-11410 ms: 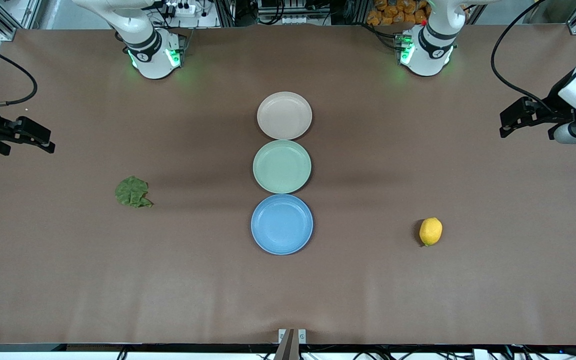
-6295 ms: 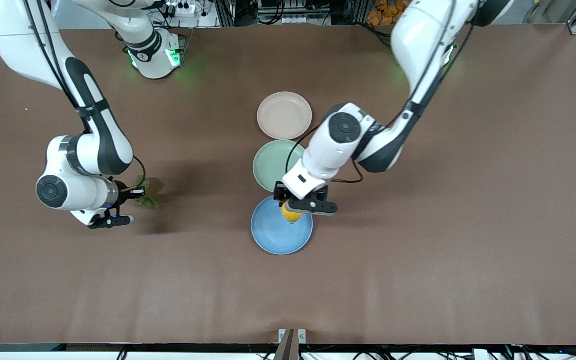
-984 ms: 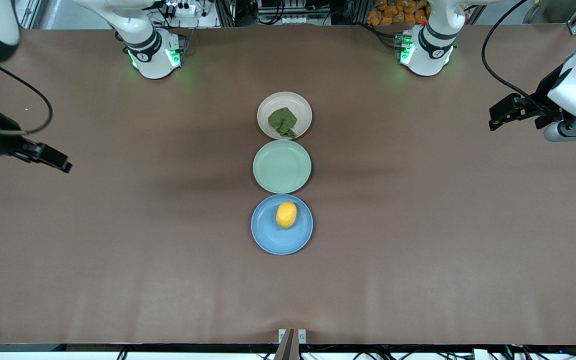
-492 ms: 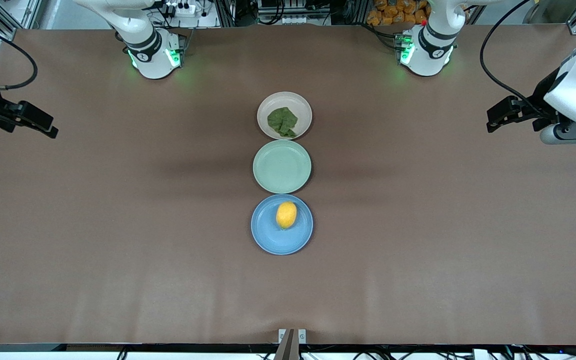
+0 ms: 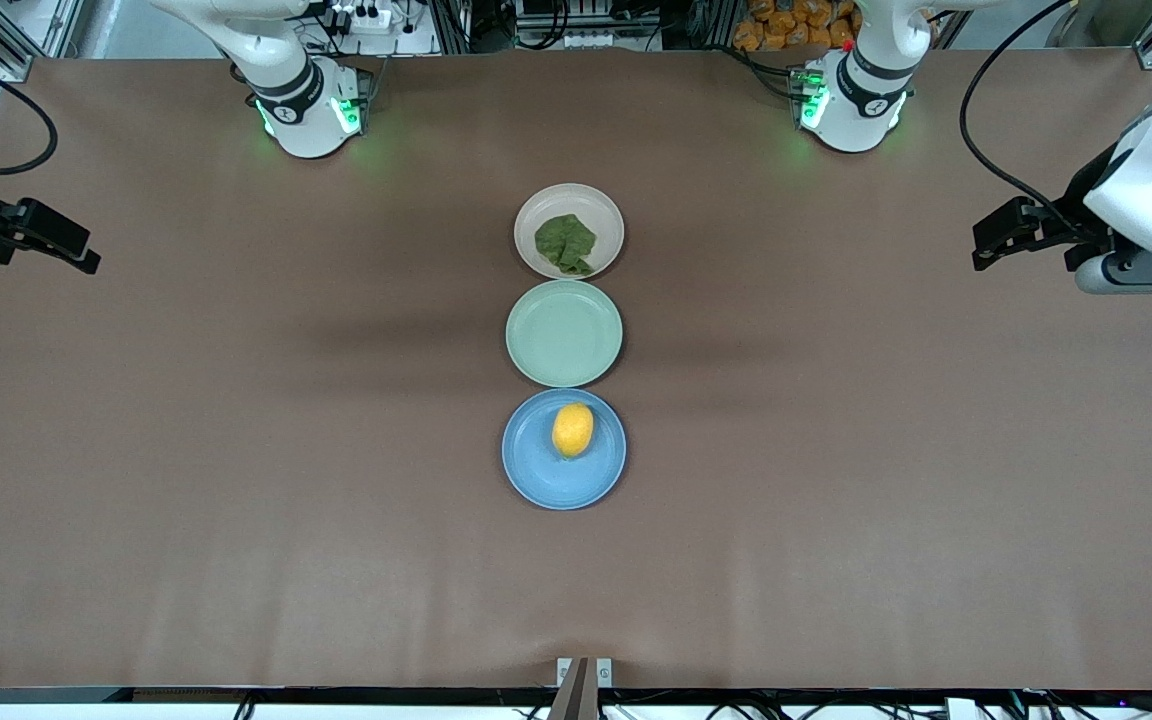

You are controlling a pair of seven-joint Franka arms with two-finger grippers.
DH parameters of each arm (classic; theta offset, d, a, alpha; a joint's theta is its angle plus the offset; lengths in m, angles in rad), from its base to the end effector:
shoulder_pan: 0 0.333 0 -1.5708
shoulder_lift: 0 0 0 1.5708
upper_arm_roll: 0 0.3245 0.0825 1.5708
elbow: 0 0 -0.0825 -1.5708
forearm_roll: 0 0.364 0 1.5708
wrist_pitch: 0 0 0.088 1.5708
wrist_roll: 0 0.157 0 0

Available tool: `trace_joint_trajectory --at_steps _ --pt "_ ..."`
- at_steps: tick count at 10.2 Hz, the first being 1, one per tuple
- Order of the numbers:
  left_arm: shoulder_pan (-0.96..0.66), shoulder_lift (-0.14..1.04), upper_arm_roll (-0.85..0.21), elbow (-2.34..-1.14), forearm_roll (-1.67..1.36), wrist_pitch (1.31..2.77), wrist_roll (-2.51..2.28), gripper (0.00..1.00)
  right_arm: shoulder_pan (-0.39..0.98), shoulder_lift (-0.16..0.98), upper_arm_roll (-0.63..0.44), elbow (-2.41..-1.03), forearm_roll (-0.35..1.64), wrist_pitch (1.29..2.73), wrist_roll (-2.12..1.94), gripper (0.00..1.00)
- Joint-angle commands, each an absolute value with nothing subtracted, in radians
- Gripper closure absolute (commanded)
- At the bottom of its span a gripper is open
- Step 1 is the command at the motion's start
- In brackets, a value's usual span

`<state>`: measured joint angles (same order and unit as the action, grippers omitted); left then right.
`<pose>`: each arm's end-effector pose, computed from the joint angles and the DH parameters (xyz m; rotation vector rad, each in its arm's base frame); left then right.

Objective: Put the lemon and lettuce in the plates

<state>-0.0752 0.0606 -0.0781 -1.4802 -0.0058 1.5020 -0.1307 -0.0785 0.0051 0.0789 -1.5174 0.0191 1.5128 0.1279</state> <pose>0.5388 -0.0829 0.5851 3.1358 -0.0358 -0.0623 0.5302 0.0032 0.5992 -3.1165 0.1974 0.0170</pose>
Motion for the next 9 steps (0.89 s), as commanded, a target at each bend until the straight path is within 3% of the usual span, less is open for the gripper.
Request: trace_joint_trajectory --at_steps 1,9 --pt "-0.068 0.066 -0.083 -1.466 0.005 1.505 -0.106 0.00 -0.098 -0.023 0.124 -1.565 -0.017 1.525 0.095 0.00" --pt "-0.067 0.067 -0.083 -1.466 0.005 1.513 -0.106 0.00 -0.109 -0.018 0.130 -1.586 -0.018 1.554 0.094 0.00"
